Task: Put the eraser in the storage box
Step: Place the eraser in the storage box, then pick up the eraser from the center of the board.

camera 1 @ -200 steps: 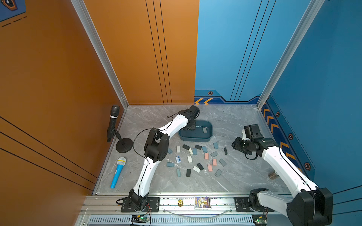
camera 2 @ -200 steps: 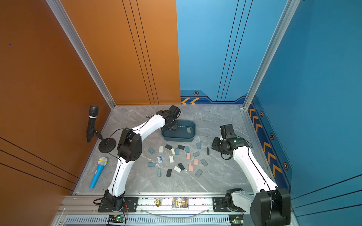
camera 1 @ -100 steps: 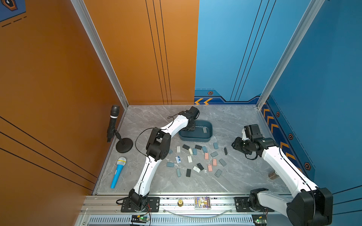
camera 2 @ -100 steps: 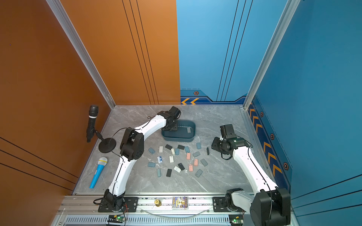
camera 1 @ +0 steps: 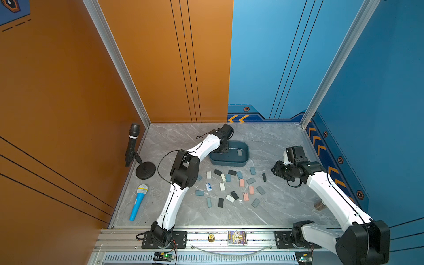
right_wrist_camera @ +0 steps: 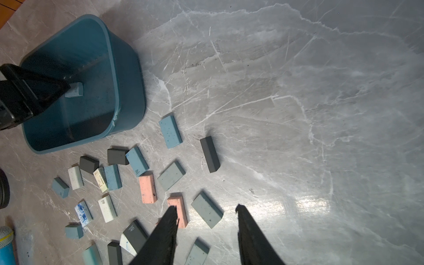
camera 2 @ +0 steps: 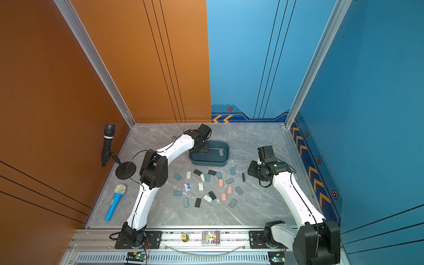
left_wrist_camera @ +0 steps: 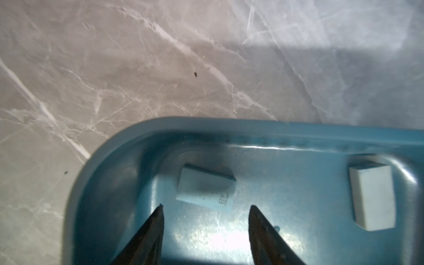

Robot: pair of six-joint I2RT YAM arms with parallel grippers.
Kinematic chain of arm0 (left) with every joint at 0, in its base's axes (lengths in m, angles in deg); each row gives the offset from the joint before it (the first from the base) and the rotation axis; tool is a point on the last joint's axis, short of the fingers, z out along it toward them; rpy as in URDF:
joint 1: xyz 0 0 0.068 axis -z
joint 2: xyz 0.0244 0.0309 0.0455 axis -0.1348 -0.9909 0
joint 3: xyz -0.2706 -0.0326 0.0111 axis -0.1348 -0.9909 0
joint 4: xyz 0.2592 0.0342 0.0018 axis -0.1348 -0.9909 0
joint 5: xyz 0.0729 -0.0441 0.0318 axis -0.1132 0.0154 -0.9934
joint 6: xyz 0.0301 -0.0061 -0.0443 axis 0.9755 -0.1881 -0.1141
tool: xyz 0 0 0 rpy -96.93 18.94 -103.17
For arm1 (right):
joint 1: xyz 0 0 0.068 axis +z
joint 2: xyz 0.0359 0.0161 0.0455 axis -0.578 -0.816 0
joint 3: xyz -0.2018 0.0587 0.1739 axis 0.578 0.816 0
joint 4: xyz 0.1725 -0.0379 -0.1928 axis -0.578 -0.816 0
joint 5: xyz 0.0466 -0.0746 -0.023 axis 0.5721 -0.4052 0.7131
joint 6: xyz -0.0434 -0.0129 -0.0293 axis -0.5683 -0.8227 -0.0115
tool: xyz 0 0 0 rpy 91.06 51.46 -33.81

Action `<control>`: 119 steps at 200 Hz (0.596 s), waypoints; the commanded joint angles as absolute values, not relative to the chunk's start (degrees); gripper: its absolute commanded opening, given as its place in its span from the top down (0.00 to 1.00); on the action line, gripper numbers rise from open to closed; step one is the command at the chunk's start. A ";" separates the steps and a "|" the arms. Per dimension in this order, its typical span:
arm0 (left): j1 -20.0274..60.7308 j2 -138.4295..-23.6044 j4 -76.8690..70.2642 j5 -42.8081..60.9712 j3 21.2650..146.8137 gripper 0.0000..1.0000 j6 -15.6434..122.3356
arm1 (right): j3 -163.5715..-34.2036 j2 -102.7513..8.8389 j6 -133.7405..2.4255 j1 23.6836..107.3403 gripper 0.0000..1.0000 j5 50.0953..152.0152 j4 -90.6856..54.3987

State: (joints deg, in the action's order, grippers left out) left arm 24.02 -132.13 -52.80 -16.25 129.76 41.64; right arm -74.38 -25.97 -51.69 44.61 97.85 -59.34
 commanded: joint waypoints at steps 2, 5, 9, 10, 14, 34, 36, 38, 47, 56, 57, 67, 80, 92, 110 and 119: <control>24.83 -124.14 -53.79 -15.82 128.97 0.41 42.92 | -74.43 -27.89 -52.80 44.22 0.55 96.98 -59.52; 24.87 -123.56 -53.82 -15.66 128.84 0.41 43.12 | -74.36 -28.19 -52.81 44.31 0.55 97.05 -59.52; 25.03 -122.76 -53.74 -15.55 128.52 0.41 43.28 | -74.29 -28.62 -52.81 44.36 0.55 97.11 -59.45; 25.07 -122.66 -53.77 -15.46 128.48 0.41 43.34 | -74.27 -28.77 -52.81 44.36 0.55 97.13 -59.44; 25.19 -121.76 -53.80 -15.23 128.22 0.41 43.55 | -74.22 -29.22 -52.76 44.51 0.55 97.19 -59.43; 25.44 -117.62 -53.78 -13.73 126.59 0.42 44.93 | -74.30 -31.15 -52.72 45.40 0.55 97.26 -59.13; 25.53 -117.16 -53.80 -13.53 126.40 0.42 45.13 | -74.26 -31.33 -52.72 45.55 0.55 97.24 -59.10; 25.56 -116.71 -53.78 -13.30 126.18 0.42 45.29 | -74.26 -31.36 -52.72 45.57 0.55 97.23 -59.09; 25.56 -114.86 -53.80 -12.26 125.29 0.42 46.15 | -74.24 -32.09 -52.57 46.26 0.55 97.02 -58.83; 25.56 -112.89 -53.79 -11.25 124.12 0.43 47.14 | -74.34 -32.72 -52.46 46.76 0.55 96.93 -58.74; 25.56 -112.72 -53.80 -11.20 124.00 0.43 47.21 | -74.38 -32.80 -52.46 46.79 0.55 96.95 -58.73; 25.45 -110.26 -53.80 -10.21 122.41 0.43 48.32 | -74.47 -33.51 -52.46 47.37 0.55 96.75 -58.82; 25.33 -106.88 -53.79 -8.78 119.97 0.44 49.91 | -74.54 -34.59 -52.63 48.06 0.55 96.45 -58.89; 24.92 -103.25 -53.80 -7.47 117.10 0.44 51.06 | -74.61 -35.63 -52.72 48.56 0.55 96.17 -58.91; 23.98 -97.78 -53.76 -6.25 112.17 0.45 53.07 | -75.01 -37.59 -52.96 49.54 0.55 95.93 -59.07; 23.27 -95.40 -53.75 -5.68 109.60 0.46 54.22 | -75.23 -38.42 -53.14 50.00 0.55 95.61 -59.25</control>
